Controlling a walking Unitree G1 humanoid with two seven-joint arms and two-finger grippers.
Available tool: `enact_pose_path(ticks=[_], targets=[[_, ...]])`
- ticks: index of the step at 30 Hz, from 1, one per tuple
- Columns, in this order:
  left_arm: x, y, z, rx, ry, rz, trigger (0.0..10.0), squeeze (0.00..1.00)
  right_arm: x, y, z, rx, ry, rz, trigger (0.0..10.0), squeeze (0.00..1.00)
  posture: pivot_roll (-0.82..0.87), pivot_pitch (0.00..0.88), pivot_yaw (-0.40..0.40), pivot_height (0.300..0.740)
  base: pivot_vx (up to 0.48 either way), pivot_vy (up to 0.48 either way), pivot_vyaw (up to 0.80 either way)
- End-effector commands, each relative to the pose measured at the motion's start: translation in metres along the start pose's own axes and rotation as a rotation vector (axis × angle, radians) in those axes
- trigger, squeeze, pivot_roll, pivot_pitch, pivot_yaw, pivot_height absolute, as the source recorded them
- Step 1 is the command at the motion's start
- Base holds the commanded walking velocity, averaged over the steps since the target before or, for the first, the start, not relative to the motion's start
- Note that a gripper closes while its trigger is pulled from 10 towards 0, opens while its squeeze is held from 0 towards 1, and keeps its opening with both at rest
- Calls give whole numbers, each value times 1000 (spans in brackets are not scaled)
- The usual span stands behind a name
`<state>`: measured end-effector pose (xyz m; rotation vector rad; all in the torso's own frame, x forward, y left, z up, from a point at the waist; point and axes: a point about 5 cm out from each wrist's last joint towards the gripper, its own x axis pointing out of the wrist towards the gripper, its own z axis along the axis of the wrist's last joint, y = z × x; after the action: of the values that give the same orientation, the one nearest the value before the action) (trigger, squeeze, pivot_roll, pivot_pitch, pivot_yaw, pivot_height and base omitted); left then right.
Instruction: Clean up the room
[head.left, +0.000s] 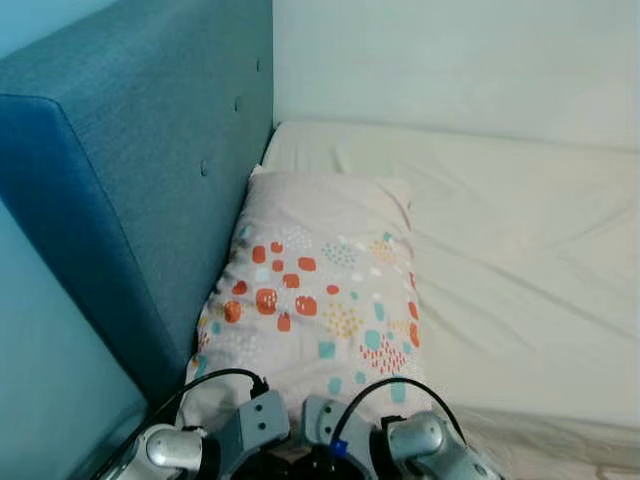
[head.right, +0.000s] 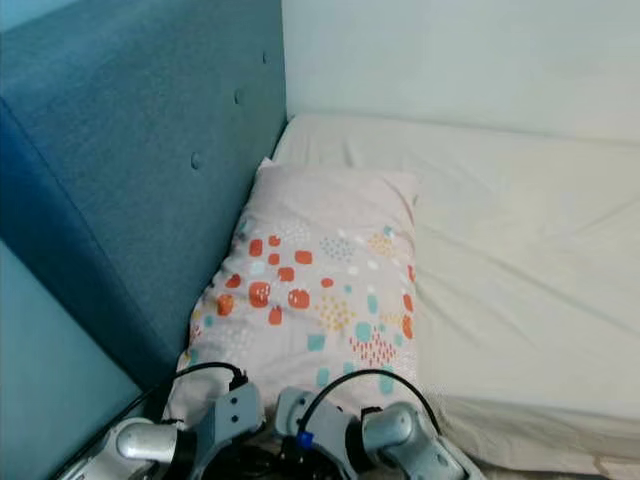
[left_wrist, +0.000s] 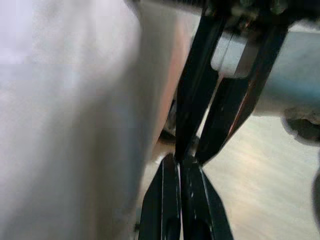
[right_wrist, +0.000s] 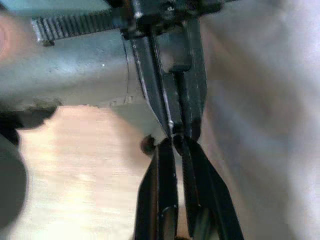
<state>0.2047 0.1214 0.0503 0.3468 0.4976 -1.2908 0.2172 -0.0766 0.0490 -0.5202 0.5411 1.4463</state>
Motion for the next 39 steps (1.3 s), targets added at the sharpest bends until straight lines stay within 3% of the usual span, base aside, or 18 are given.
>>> enact_pose_path(ticks=[1, 3, 9, 12, 16, 19, 20, 21, 23, 25, 27, 28, 31, 39], targets=[[-1, 3, 23, 80, -109, -1, 10000, 0, 3, 9, -44, 88, 203, -19, 0, 0, 31, 114, -76, 583, 0, 0, 0], [-3, 4, 24, 75, -116, 6, 10000, 0, 1, 4, -60, 38, 319, -46, 0, 0, 32, 110, -72, 583, 0, 0, 0], [-4, 8, 19, 70, -97, 61, 10000, 0, -3, 3, -67, 7, 379, -26, 0, 0, 39, 114, -79, 583, 0, 0, 0], [-7, 19, 15, 52, -97, 165, 10000, 0, -5, 9, -59, -4, 305, 35, 0, 0, 37, 119, -82, 583, 0, 0, 0], [-9, 22, 12, 37, -97, 192, 10000, 0, -6, 13, -44, 13, 189, 52, 0, 0, 36, 123, -84, 583, 0, 0, 0], [-11, 26, 11, -5, -138, 228, 10000, 0, -8, 16, -21, 76, 8, 75, 0, 0, 33, 122, -82, 583, 0, 0, 0], [-11, 26, 11, -5, -138, 228, 10000, 0, -8, 16, -21, 76, 8, 75, 0, 0, 33, 122, -82, 583, 0, 0, 0], [-14, 29, 13, -37, -189, 256, 10000, 0, -14, 17, -4, 102, -110, 86, 0, 0, 31, 122, -80, 583, 0, 0, 0], [-14, 29, 13, -37, -189, 256, 10000, 0, -14, 17, -4, 102, -110, 86, 0, 0, 31, 122, -80, 583, 0, 0, 0], [-16, 31, 15, -51, -223, 266, 10000, 0, -21, 16, 8, 104, -180, 88, 0, 0, 31, 119, -79, 583, 0, 0, 0], [-18, 32, 15, -53, -232, 263, 10000, 0, -27, 16, 11, 106, -193, 88, 0, 0, 29, 120, -79, 583, 0, 0, 0], [-20, 32, 14, -58, -240, 256, 10000, 0, -36, 15, 10, 93, -164, 86, 0, 0, 27, 118, -77, 583, 0, 0, 0], [-21, 32, 13, -63, -247, 250, 10000, 0, -41, 13, 1, 65, -101, 64, 0, 0, 25, 118, -78, 583, 0, 0, 0], [-28, 37, 13, -81, -283, 291, 10000, 0, -59, 8, -13, 109, -66, 4, 0, 0, 26, 118, -82, 583, 0, 0, 0]])
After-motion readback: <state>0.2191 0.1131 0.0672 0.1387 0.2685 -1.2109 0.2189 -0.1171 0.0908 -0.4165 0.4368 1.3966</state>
